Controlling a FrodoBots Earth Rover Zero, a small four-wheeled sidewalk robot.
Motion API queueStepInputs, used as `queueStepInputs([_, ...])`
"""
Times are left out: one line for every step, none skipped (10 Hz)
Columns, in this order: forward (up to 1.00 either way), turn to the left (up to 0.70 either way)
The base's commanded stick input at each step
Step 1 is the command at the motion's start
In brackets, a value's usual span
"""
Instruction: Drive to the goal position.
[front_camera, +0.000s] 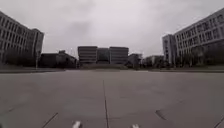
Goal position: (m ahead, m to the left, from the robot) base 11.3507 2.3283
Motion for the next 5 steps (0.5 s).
queueStepInputs([0.7, 0.0])
queueStepInputs([0.7, 0.0])
queueStepInputs([0.7, 0.0])
queueStepInputs([0.7, 0.0])
queueStepInputs([0.7, 0.0])
